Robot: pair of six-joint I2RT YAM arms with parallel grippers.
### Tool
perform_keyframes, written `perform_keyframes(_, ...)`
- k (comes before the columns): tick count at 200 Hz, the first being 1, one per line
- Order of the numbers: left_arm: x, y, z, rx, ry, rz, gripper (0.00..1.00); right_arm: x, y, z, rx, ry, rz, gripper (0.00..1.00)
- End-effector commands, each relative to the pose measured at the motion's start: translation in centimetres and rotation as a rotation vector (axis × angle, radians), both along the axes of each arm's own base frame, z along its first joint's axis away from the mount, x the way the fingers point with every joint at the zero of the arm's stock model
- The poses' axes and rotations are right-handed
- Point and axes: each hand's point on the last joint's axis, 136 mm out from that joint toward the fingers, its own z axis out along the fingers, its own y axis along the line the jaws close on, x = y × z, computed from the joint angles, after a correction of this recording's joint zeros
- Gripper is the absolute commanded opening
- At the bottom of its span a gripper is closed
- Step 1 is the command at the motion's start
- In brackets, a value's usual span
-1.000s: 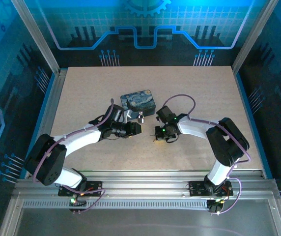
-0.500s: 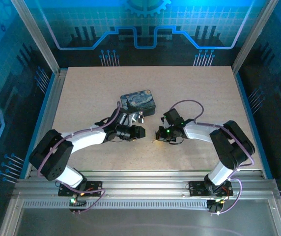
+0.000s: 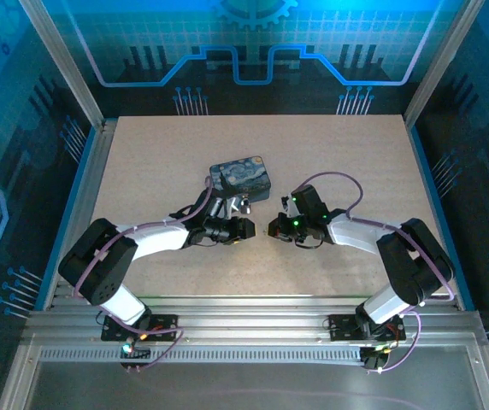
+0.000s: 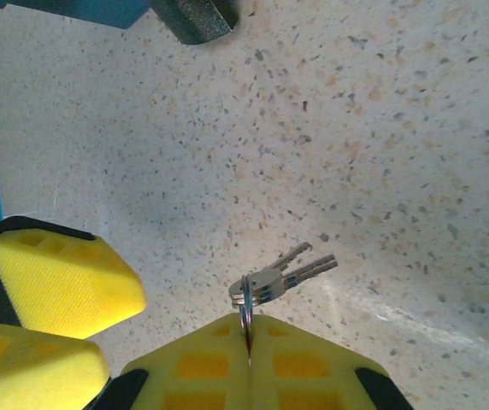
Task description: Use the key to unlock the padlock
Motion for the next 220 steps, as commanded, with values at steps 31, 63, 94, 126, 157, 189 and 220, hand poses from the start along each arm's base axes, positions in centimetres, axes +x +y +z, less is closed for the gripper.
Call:
perform_keyframes(31, 0.3, 0.3, 1.4, -0.121, 0.021, 0.071, 0.47, 0.4, 0.6, 3.7, 0.065, -0.070, 0.043, 0.00)
perform_keyframes(63, 1.1, 0.6, 3.5, -0.162, 0.037, 0.151, 0.54, -0.3, 1.7, 5.5, 0.094, -0.121, 0.163, 0.00)
perform_keyframes(94, 2.0, 0.7, 5.3, -0.246, 0.075, 0.255, 0.58, -0.9, 3.1, 7.2, 0.136, -0.163, 0.247, 0.00)
perform_keyframes(126, 2.5, 1.2, 6.1, -0.286, 0.122, 0.337, 0.62, -1.2, 4.2, 8.5, 0.167, -0.189, 0.283, 0.00)
perform_keyframes(157, 3.3, 2.6, 6.2, -0.328, 0.177, 0.456, 0.64, -0.7, 5.8, 10.7, 0.240, -0.230, 0.299, 0.00)
perform_keyframes(189, 4.0, 3.7, 6.9, -0.371, 0.213, 0.525, 0.72, 0.1, 6.8, 12.8, 0.300, -0.266, 0.291, 0.00)
perform_keyframes(220, 4.5, 3.9, 7.0, -0.435, 0.258, 0.566, 0.73, 0.5, 8.4, 14.2, 0.323, -0.294, 0.319, 0.00)
